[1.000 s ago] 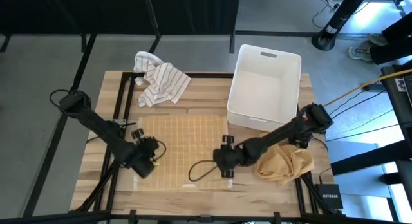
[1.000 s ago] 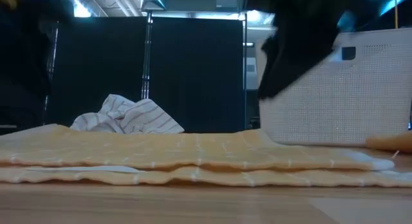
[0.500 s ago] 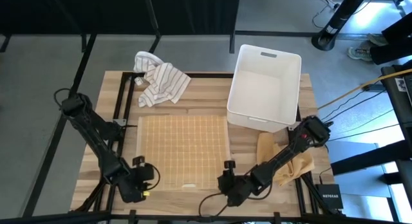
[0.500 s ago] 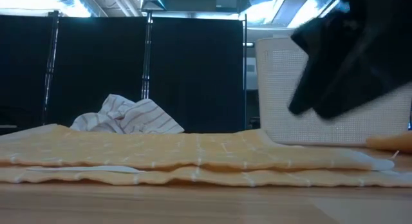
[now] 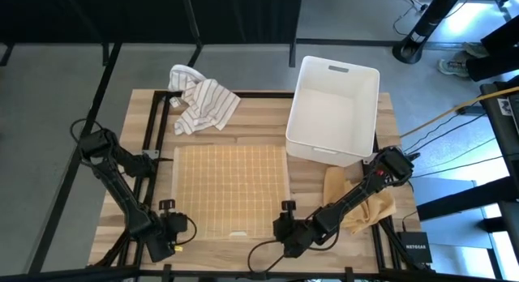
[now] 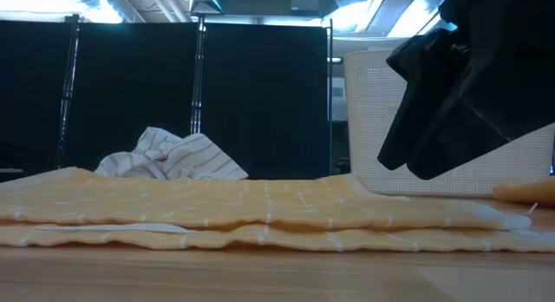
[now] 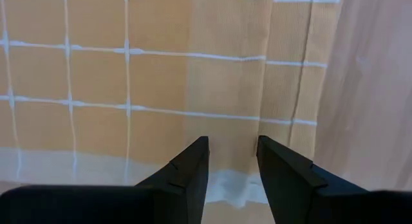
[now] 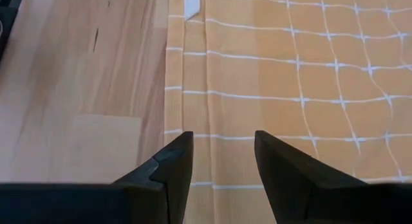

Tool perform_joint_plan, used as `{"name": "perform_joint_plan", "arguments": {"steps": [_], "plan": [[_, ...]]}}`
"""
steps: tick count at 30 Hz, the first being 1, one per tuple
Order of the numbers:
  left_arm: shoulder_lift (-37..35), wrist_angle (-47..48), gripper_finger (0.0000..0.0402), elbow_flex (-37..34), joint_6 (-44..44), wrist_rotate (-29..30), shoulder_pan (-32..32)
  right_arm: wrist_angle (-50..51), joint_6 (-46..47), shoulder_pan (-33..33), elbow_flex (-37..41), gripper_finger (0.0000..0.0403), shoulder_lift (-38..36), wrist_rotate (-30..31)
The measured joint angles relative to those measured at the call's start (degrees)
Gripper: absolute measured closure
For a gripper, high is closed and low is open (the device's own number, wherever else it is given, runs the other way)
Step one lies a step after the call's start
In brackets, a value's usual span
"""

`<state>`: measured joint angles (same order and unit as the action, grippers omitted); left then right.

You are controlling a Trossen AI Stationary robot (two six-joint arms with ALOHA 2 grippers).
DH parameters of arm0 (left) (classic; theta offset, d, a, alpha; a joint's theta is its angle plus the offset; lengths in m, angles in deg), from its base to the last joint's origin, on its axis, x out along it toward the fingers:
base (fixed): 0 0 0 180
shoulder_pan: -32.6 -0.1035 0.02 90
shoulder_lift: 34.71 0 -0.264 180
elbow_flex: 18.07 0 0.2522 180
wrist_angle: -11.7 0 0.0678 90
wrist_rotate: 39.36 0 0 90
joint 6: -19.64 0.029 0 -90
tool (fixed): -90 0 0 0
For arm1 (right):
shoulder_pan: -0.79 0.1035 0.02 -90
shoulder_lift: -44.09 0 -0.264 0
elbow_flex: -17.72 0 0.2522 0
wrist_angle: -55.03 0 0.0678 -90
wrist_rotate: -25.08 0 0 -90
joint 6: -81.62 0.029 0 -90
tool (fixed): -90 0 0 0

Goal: Fold towel
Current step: Fold the yellow patterned towel

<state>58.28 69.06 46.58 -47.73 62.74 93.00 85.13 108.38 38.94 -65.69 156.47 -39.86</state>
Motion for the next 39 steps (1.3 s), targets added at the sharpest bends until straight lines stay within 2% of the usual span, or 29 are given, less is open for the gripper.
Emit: {"name": "perform_joint_plan", "arguments": {"steps": [10, 18, 25, 33, 39], "plan": [[0.13, -0.75, 0.0276, 0.02, -0.34, -2.07, 0.0, -0.14, 0.5, 0.0, 0.0, 0.0233, 0.02, 0.24], [2.26, -0.79, 0.0276, 0.11, -0.15, -2.04, 0.0, 1.48, 1.47, 0.09, -0.02, 0.0233, 0.02, -4.26], [2.25, -0.74, 0.0276, 0.13, -1.46, -1.9, 0.0, 6.84, 0.66, 0.07, -0.02, 0.0233, 0.04, -4.13], [2.25, -0.74, 0.0276, 0.09, -1.66, -1.85, 0.0, 6.87, -0.01, 0.07, -0.07, 0.0233, 1.13, -4.09], [2.25, -0.77, 0.0276, 0.09, -1.98, -1.85, 0.0, 7.67, -0.02, 0.11, -0.07, 0.0241, 1.33, -1.38]]}}
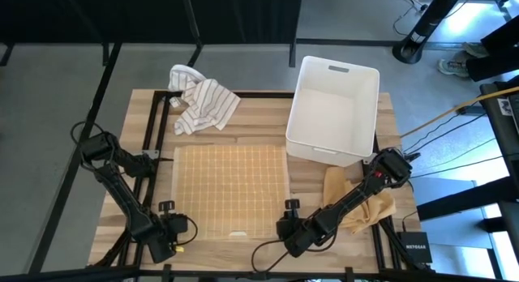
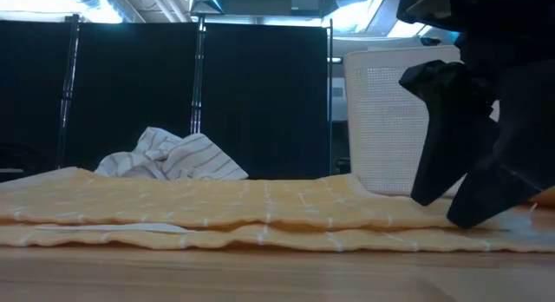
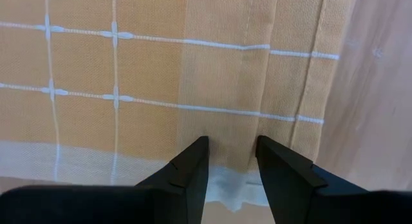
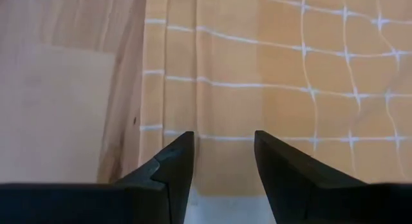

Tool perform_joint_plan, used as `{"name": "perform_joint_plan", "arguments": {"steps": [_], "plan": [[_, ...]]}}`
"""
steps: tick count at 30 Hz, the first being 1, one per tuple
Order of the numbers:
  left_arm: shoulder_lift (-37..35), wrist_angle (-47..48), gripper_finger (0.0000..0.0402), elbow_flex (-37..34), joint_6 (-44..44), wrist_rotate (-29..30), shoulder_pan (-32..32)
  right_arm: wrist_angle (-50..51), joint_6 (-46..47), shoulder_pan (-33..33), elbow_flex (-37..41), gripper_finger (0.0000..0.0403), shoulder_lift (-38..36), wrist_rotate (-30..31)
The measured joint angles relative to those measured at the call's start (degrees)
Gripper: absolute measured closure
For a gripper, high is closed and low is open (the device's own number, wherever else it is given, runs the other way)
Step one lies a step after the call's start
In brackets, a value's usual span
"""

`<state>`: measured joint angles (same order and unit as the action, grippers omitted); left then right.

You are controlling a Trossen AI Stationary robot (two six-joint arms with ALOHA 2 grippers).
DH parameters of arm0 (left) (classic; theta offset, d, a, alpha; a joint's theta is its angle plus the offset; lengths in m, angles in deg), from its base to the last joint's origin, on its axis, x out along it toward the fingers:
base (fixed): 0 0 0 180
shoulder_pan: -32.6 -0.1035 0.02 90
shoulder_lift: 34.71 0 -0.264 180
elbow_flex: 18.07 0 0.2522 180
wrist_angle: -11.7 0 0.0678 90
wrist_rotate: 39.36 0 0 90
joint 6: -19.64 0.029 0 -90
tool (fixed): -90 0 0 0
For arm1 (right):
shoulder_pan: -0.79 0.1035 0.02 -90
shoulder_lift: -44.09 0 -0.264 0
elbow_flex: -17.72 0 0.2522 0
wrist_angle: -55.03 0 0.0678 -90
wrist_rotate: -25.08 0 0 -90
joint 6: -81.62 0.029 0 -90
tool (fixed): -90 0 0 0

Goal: Fold towel
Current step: Fold the yellow patterned towel

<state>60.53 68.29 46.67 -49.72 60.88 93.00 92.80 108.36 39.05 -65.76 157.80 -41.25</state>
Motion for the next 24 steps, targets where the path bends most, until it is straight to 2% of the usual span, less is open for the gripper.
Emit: {"name": "perform_joint_plan", "arguments": {"steps": [11, 24], "plan": [[-0.43, 0.11, 0.0276, -0.06, -0.99, 0.01, 0.0, 2.99, -0.02, 0.0, 0.0, 0.0336, 0.28, -0.67], [-1.22, 0.06, 0.0276, -0.09, -0.38, -0.02, -0.07, 3.09, -0.02, 0.0, 0.0, 0.0399, 0.15, -2.25]]}}
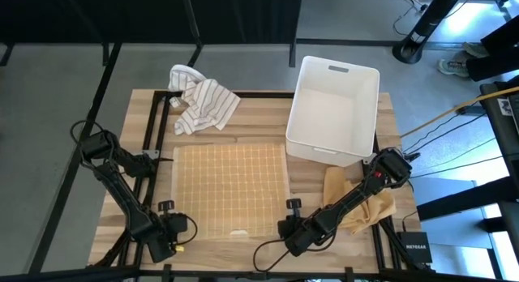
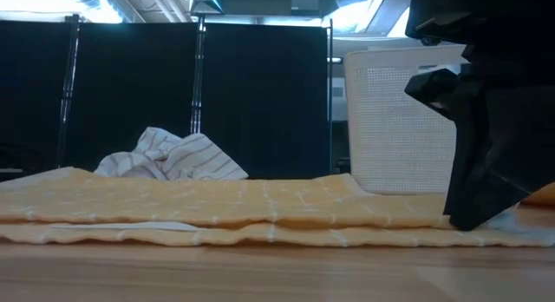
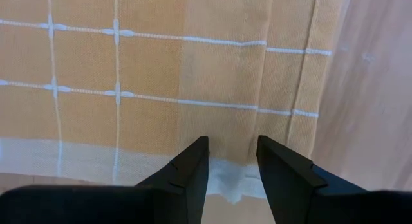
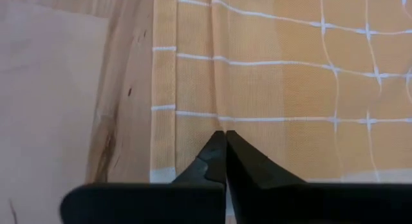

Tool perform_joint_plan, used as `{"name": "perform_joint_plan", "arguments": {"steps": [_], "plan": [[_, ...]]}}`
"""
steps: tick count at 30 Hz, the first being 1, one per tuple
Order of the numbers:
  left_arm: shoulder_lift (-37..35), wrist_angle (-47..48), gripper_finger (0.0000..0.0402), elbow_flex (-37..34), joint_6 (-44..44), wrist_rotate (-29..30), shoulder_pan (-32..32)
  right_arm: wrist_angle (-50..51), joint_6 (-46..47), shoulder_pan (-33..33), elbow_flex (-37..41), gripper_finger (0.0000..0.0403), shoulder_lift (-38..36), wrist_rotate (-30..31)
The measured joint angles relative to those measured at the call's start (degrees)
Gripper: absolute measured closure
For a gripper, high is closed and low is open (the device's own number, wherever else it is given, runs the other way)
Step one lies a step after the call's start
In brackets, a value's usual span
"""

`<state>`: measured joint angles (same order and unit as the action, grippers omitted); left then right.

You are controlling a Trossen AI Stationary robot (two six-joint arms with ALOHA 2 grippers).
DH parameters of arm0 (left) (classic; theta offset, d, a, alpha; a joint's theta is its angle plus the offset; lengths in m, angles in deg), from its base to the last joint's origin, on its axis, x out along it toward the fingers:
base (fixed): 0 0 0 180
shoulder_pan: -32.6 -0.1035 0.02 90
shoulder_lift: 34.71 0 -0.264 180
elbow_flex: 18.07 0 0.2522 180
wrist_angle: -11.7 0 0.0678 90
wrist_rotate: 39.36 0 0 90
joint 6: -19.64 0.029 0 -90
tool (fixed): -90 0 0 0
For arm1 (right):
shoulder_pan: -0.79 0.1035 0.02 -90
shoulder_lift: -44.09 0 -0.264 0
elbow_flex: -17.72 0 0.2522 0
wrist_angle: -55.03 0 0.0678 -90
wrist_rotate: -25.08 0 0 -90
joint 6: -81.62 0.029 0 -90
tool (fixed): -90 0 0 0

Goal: Fold towel
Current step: Fold the yellow patterned towel

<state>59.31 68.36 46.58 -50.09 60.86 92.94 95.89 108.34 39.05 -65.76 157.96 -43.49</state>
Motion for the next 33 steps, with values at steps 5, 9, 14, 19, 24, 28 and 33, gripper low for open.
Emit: {"name": "perform_joint_plan", "arguments": {"steps": [5, 9, 14, 19, 24, 28, 33], "plan": [[0.0, 0.09, 0.0303, 0.0, 0.73, 0.3, 0.0, 0.02, 0.0, 0.0, 0.0, 0.0398, 0.0, -0.02], [0.0, 0.05, 0.036, 0.0, 0.74, 0.58, 0.0, 0.02, 0.0, 0.0, 0.0, 0.04, 0.0, -0.02], [0.0, 0.02, 0.0395, 0.0, 1.14, 0.66, 0.0, 0.0, 0.02, 0.0, 0.0, 0.04, 0.0, -0.02], [0.0, 0.98, 0.0399, 0.58, 0.78, 0.78, 0.0, 1.28, 0.43, 0.0, 0.0, 0.04, -0.92, 0.24], [-0.04, 10.18, 0.04, 4.99, -0.75, 3.24, 0.0, 3.92, 1.5, -0.03, 0.0, 0.04, -5.7, 4.08], [-0.13, 20.28, 0.0399, 10.23, -2.44, 7.75, 0.0, 5.83, 1.49, -0.07, 0.0, 0.04, -9.9, 8.2], [-0.28, 33.0, 0.04, 17.08, -6.46, 16.41, 0.0, 7.83, 1.5, -0.21, 0.0, 0.04, -14.81, 13.92]]}}
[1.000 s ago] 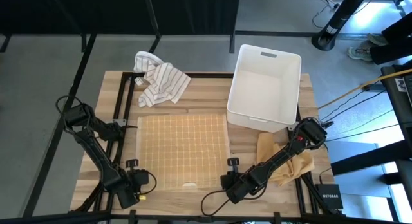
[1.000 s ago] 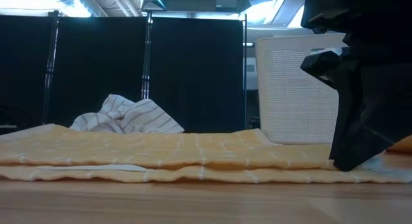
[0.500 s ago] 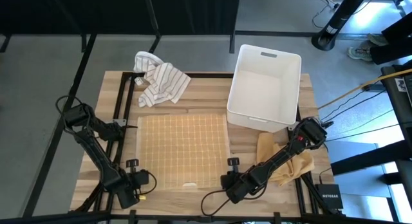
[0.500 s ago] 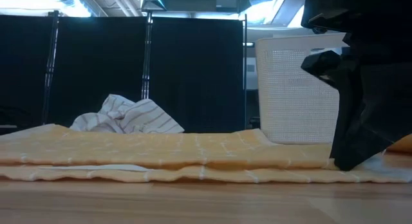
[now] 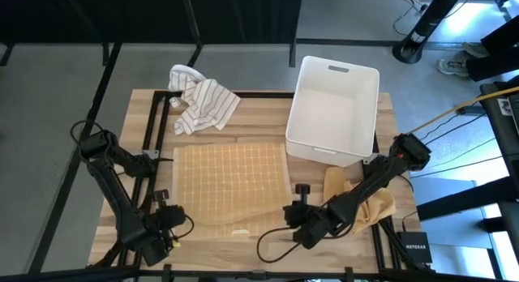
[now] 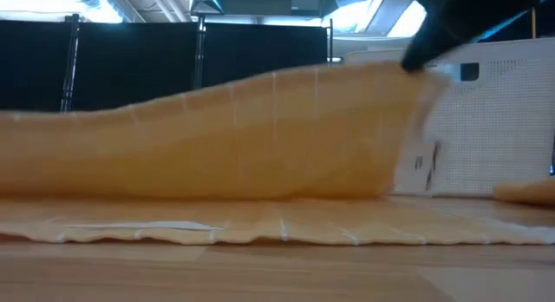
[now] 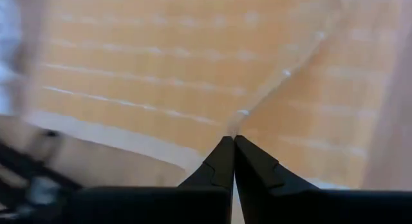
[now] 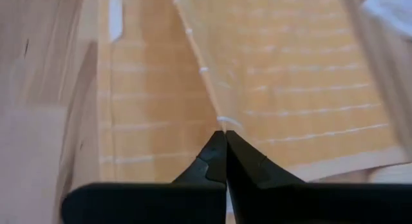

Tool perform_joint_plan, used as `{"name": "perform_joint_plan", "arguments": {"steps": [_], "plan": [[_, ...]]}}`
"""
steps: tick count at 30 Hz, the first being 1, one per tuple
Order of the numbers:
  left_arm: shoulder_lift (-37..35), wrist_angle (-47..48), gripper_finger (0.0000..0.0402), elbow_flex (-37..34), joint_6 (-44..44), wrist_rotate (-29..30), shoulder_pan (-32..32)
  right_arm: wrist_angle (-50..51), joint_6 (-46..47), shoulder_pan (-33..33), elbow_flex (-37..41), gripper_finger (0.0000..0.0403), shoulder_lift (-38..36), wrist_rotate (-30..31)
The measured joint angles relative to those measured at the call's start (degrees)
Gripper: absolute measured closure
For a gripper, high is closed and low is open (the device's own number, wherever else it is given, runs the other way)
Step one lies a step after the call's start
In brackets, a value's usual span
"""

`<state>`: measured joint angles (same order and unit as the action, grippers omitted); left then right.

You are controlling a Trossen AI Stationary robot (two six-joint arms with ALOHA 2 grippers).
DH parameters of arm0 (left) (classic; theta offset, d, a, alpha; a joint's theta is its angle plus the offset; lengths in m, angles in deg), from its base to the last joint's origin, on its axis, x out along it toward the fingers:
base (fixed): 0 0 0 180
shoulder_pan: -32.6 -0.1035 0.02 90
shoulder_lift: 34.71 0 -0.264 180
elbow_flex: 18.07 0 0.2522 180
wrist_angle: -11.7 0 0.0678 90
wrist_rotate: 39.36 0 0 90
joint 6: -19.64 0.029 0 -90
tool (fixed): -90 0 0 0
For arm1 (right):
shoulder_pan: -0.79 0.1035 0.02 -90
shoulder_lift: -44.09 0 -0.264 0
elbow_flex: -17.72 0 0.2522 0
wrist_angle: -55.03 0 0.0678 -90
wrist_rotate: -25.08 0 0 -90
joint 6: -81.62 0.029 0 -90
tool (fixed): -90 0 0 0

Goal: Fold towel
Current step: Fold the yellow patterned towel

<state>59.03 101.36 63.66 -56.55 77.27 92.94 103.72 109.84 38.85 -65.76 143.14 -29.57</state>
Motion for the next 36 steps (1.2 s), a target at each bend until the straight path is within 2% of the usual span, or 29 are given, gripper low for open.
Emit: {"name": "perform_joint_plan", "arguments": {"steps": [6, 9, 13, 17, 21, 25, 30, 36], "plan": [[-0.01, 14.3, 0.04, 6.6, -7.38, 11.73, 0.0, -0.02, -1.5, -2.25, 0.0, 0.04, -4.26, 5.71], [-1.46, 13.41, 0.04, 7.07, -5.07, 16.52, -0.12, -0.14, -2.12, -4.24, 0.0, 0.04, -6.23, 7.91], [-3.72, 14.3, 0.04, 7.39, -5.87, 18.77, -0.81, -0.35, -4.47, -7.19, 0.0, 0.04, -8.92, 8.1], [-5.43, 14.21, 0.04, 7.38, -4.6, 17.65, -0.71, -0.86, -6.06, -9.04, 0.0, 0.04, -12.0, 8.64], [-6.68, 13.56, 0.0401, 7.38, -3.78, 9.87, 0.32, -0.8, -6.87, -8.76, 0.0, 0.04, -14.67, 7.07], [-7.15, 13.1, 0.0401, 7.38, -5.78, 7.96, 3.24, -1.04, -5.92, -6.83, 0.0, 0.04, -16.09, 4.62], [-7.15, 10.6, 0.04, 7.38, -7.45, 4.62, 5.61, -0.1, -2.7, -4.71, 0.0, 0.04, -15.19, -5.1], [-7.15, 2.8, 0.04, 7.36, -5.95, 4.17, 7.18, -0.08, 1.08, -1.29, 0.02, 0.04, -11.95, -10.45]]}}
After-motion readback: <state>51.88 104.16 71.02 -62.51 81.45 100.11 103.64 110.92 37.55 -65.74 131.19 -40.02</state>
